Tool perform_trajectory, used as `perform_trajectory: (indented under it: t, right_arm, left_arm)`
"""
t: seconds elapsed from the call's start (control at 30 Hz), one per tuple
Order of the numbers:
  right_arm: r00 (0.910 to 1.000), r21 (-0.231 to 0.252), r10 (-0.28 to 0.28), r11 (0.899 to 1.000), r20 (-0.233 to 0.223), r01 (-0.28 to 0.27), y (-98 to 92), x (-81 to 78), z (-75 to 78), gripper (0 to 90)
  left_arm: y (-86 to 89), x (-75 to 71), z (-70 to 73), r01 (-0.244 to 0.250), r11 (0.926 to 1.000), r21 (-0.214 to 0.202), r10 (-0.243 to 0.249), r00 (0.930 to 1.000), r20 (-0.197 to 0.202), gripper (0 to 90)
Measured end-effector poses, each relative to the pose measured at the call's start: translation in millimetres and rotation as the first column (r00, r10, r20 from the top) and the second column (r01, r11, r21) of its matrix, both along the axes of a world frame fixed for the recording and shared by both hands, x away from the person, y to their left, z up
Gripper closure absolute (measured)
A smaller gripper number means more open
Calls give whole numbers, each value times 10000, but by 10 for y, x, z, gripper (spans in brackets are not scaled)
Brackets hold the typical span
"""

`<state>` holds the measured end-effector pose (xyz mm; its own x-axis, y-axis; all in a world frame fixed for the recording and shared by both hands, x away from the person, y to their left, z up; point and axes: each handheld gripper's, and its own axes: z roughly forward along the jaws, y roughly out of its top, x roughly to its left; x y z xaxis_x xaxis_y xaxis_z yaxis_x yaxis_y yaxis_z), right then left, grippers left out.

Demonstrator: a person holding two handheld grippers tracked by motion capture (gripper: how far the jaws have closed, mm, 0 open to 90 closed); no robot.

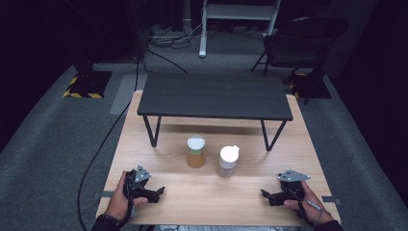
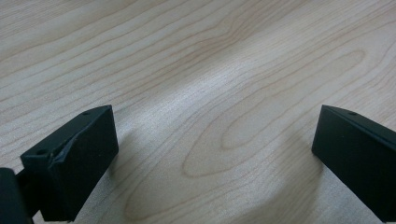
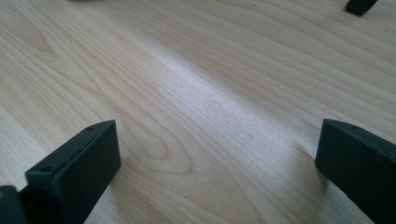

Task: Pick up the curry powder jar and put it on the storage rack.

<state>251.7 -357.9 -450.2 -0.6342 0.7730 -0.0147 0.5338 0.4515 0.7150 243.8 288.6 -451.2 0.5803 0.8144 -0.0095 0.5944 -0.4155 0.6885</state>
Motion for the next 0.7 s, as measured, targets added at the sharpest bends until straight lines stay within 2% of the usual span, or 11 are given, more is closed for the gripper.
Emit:
perform_trajectory:
  t: [0.7]
  right_arm:
    - [9999, -6, 156, 9999, -11, -156, -18, 25, 2, 0]
  left_arm:
    - [-9, -9, -3, -82, 10000, -23, 82, 10000, 4, 4]
